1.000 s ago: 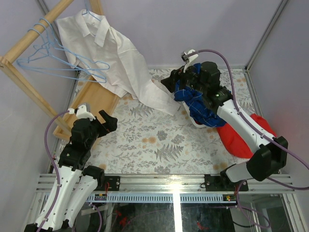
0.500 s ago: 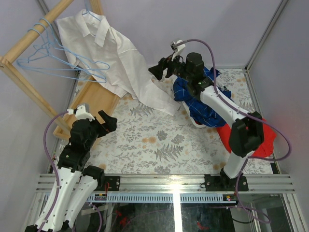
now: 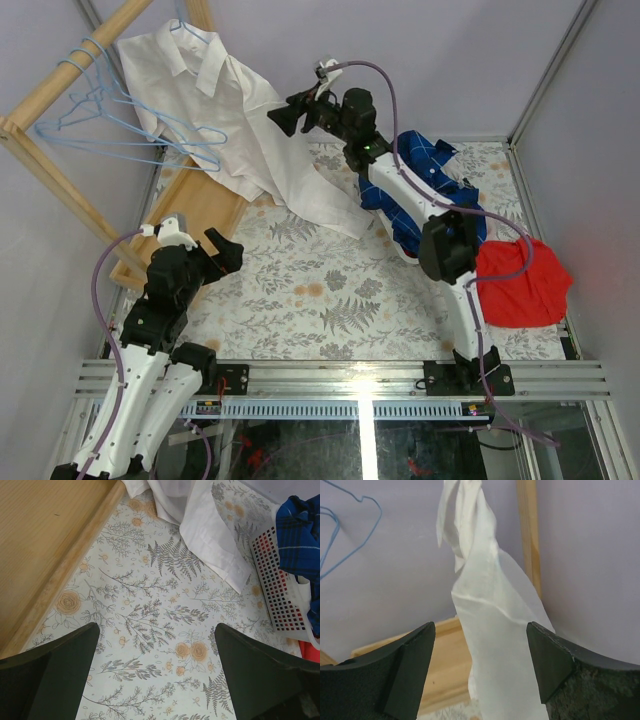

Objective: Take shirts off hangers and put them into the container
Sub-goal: Pick up the hanger from the clothesline.

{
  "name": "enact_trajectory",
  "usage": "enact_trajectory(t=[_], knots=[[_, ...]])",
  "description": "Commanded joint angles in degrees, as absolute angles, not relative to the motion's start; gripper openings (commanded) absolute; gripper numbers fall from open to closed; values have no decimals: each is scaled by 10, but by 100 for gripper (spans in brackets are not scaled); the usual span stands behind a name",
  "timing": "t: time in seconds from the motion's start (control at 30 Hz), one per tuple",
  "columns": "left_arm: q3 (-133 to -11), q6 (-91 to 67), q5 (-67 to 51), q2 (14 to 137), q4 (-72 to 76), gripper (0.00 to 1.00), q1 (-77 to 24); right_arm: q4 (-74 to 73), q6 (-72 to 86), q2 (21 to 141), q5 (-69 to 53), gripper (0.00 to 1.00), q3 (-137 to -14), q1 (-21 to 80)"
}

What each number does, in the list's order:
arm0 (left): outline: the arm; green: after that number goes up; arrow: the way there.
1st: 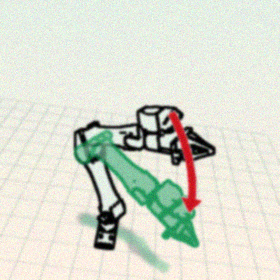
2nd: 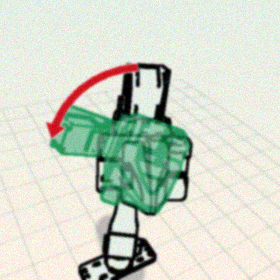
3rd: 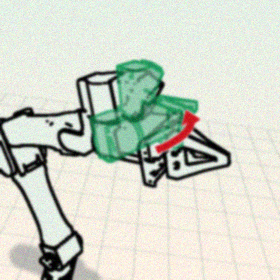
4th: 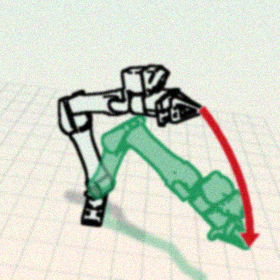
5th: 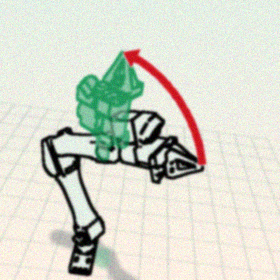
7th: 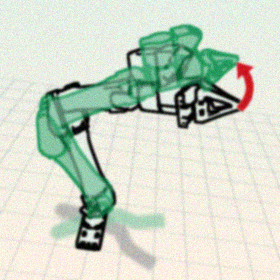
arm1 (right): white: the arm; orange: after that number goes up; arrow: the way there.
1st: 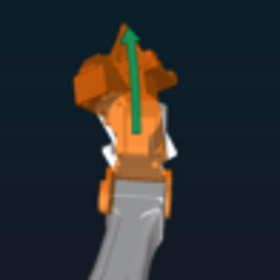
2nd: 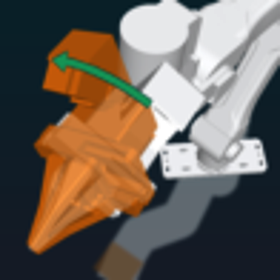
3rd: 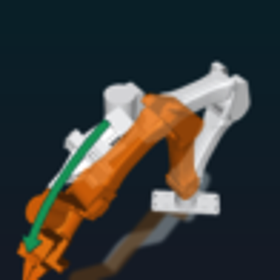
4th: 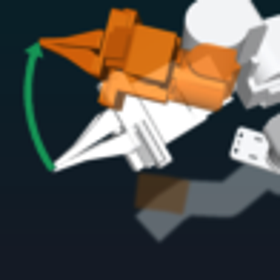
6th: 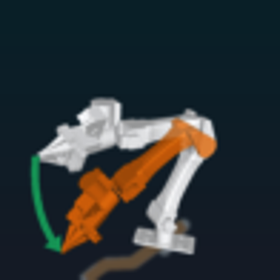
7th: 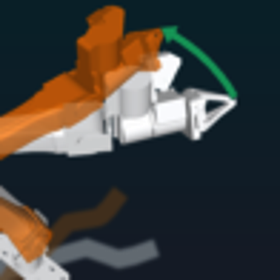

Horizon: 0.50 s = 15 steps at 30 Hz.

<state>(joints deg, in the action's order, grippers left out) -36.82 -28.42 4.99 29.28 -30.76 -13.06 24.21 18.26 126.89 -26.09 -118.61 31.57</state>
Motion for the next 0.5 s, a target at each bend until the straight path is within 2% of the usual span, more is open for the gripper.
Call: enact_trajectory(t=[0.0,0.13,0.17,0.23,0.33,0.4,0.47], knots=[[-366,-277,42,295,-296,100,-127,232,160,1334,-247,81,-1320,345],[-364,-278,43,287,-293,100,-128,262,151,1347,-263,83,-1320,348],[-363,-278,42,286,-291,100,-127,259,145,1352,-251,81,-1330,350],[-361,-278,40,287,-290,100,-127,258,141,1363,-255,73,-1352,353],[-364,-276,36,295,-292,100,-127,291,153,1360,-318,56,-1339,364],[-365,-276,37,299,-292,100,-127,311,153,1344,-309,36,-1305,377],[-365,-277,39,300,-293,100,-127,310,134,1325,-288,25,-1281,390]])
